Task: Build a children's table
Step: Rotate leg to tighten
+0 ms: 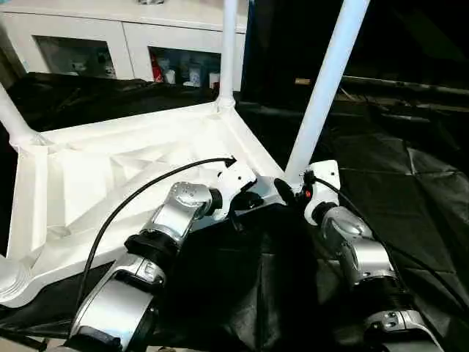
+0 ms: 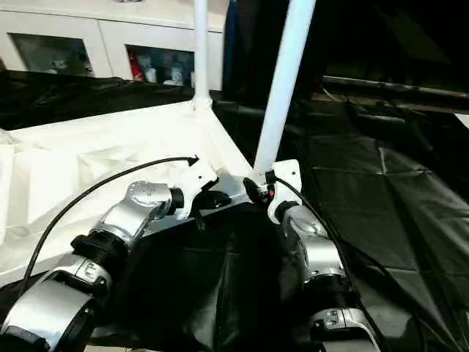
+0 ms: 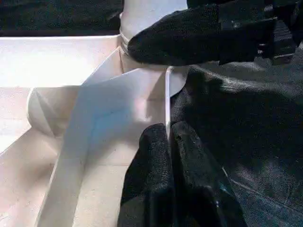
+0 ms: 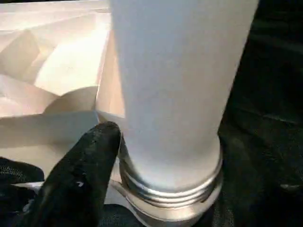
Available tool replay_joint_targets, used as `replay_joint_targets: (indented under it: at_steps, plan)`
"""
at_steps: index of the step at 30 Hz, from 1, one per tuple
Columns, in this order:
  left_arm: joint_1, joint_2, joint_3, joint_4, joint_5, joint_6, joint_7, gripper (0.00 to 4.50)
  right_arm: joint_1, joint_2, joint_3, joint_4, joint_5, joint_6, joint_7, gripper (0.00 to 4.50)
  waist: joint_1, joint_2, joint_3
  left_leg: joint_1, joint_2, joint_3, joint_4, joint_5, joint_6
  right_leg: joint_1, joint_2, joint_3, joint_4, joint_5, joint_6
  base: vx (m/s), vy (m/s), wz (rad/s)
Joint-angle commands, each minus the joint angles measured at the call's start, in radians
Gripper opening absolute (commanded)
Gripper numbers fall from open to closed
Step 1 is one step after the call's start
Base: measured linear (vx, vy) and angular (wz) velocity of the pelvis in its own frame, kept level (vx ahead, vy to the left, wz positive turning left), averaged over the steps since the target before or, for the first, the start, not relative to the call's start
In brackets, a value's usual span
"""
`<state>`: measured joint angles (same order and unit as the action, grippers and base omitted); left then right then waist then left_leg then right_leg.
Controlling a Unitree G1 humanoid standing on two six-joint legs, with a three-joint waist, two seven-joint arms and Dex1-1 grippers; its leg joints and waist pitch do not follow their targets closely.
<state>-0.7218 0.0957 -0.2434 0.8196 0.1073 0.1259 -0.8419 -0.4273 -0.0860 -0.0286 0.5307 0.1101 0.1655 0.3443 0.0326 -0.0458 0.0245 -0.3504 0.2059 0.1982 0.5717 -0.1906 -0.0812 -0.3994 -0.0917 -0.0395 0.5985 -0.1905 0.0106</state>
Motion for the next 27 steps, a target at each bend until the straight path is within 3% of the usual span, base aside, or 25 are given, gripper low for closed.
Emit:
replay_joint_targets:
  at_steps: [1, 5, 6, 9, 13, 15, 17, 18, 22, 24, 27]
  plan:
    - [0.017, -0.048, -0.043, 0.001, -0.026, -0.038, -0.083, 0.0, 0.006, 0.002, 0.097, -0.009, 0.011, 0.012, 0.14, 3.65, -0.002, -0.007, -0.038, -0.001, 0.02, -0.011, -0.068, -0.258, 0.033, 0.034, -0.038, 0.03, -0.085, -0.279, -0.167, 0.0, 0.0, 0.0]
    - [0.024, 0.005, -0.04, -0.013, -0.035, -0.048, -0.16, 0.0, 0.022, -0.099, 0.14, -0.04, -0.002, -0.028, 0.291, 3.73, 0.002, -0.009, -0.041, -0.005, 0.021, -0.009, -0.064, -0.224, 0.056, 0.04, -0.039, 0.03, -0.079, -0.217, -0.181, 0.0, 0.0, 0.0]
    - [0.028, 0.044, -0.041, -0.02, -0.043, -0.056, -0.22, 0.0, 0.036, -0.169, 0.166, -0.064, -0.011, -0.059, 0.398, 3.73, 0.003, -0.01, -0.04, -0.005, 0.02, -0.007, -0.062, -0.214, 0.065, 0.04, -0.039, 0.03, -0.079, -0.204, -0.188, 0.0, 0.0, 0.0]
    - [0.031, 0.08, -0.042, -0.028, -0.051, -0.06, -0.28, 0.0, 0.044, -0.218, 0.17, -0.086, 0.0, -0.066, 0.484, 3.73, 0.003, -0.012, -0.04, -0.007, 0.021, -0.007, -0.061, -0.21, 0.085, 0.041, -0.039, 0.029, -0.075, -0.19, -0.202, 0.0, 0.0, 0.0]
    - [0.037, 0.128, -0.047, -0.052, -0.067, -0.048, -0.378, 0.0, 0.045, -0.262, 0.16, -0.119, 0.038, -0.042, 0.584, 3.73, 0.003, -0.011, -0.041, -0.006, 0.026, -0.007, -0.061, -0.19, 0.087, 0.04, -0.04, 0.029, -0.07, -0.158, -0.228, 0.0, 0.0, 0.0]
    - [0.038, 0.158, -0.051, -0.065, -0.073, -0.026, -0.439, 0.0, 0.042, -0.286, 0.168, -0.127, 0.061, -0.029, 0.649, 3.73, 0.005, -0.009, -0.044, -0.002, 0.028, -0.006, -0.058, -0.163, 0.1, 0.042, -0.039, 0.029, -0.06, -0.085, -0.26, 0.0, 0.0, 0.0]
    - [0.038, 0.171, -0.053, -0.069, -0.075, -0.018, -0.459, 0.0, 0.042, -0.297, 0.178, -0.126, 0.07, -0.019, 0.675, 3.73, 0.005, -0.011, -0.044, -0.003, 0.028, -0.004, -0.055, -0.139, 0.112, 0.042, -0.039, 0.029, -0.055, -0.035, -0.28, 0.0, 0.0, 0.0]
    - [0.038, 0.176, -0.052, -0.068, -0.077, -0.02, -0.465, 0.0, 0.044, -0.3, 0.185, -0.122, 0.067, -0.024, 0.683, 3.49, 0.005, -0.011, -0.044, -0.003, 0.028, -0.004, -0.055, -0.132, 0.114, 0.043, -0.039, 0.028, -0.053, -0.023, -0.287, 0.0, 0.0, 0.0]
    - [0.036, 0.176, -0.045, -0.06, -0.077, -0.027, -0.459, 0.0, 0.05, -0.292, 0.188, -0.118, 0.064, -0.024, 0.692, 3.34, 0.006, -0.014, -0.042, -0.002, 0.027, -0.004, -0.055, -0.141, 0.106, 0.045, -0.042, 0.029, -0.055, -0.05, -0.287, 0.0, 0.0, 0.0]
    - [0.036, 0.175, -0.042, -0.058, -0.077, -0.03, -0.453, 0.0, 0.054, -0.286, 0.187, -0.122, 0.064, -0.021, 0.696, 3.01, 0.007, -0.014, -0.043, -0.001, 0.027, -0.004, -0.054, -0.142, 0.1, 0.045, -0.042, 0.029, -0.055, -0.058, -0.283, 0.0, 0.0, 0.0]
    - [0.04, 0.176, -0.043, -0.065, -0.079, -0.024, -0.447, 0.0, 0.064, -0.276, 0.184, -0.138, 0.082, -0.001, 0.694, 2.85, 0.007, -0.015, -0.043, 0.0, 0.027, -0.004, -0.054, -0.143, 0.098, 0.045, -0.041, 0.029, -0.055, -0.061, -0.281, 0.0, 0.0, 0.0]
